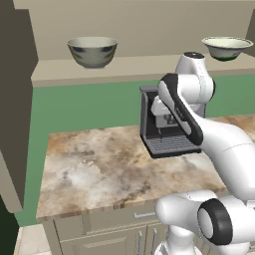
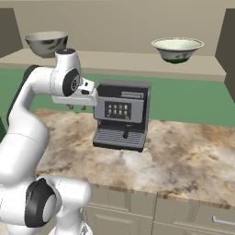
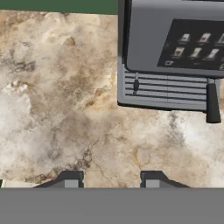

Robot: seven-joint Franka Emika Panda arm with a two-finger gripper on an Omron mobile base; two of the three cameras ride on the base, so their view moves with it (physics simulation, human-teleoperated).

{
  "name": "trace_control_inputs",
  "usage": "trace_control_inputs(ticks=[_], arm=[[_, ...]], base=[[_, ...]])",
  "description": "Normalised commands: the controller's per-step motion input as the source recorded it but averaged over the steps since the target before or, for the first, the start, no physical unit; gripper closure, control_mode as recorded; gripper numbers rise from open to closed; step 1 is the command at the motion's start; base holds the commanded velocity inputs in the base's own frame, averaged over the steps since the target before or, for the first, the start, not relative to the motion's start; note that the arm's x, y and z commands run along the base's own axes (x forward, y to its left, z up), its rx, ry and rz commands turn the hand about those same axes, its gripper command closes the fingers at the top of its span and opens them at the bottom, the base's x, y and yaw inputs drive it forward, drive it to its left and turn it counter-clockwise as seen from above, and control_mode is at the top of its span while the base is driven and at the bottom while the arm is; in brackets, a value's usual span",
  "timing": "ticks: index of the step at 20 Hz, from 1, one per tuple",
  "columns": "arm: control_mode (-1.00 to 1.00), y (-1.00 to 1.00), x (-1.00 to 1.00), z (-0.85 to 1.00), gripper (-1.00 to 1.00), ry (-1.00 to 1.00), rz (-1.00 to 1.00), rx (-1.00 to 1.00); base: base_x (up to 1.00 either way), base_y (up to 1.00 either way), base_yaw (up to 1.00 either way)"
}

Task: Pick up the bowls from the cabinet and place each bowl in front of a stool on the dining counter.

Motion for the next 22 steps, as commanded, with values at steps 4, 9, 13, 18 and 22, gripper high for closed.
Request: trace_control_inputs(ticks=[4,9,13,18,22], arm=[[-1.00,0.00,-0.05,0.00,-1.00,0.00,0.00,0.00],[-1.00,0.10,-0.07,0.00,-1.00,0.00,0.00,-0.12],[-1.00,0.22,0.00,0.04,-1.00,0.00,0.03,-0.17],[-1.00,0.44,0.00,0.26,-1.00,-0.07,0.13,-0.18],[-1.00,0.31,0.00,0.17,-1.00,-0.23,0.31,-0.24]], base=[[0.00,0.00,0.00],[0.00,0.00,0.00],[0.00,0.00,0.00],[0.00,0.00,0.00],[0.00,0.00,0.00]])
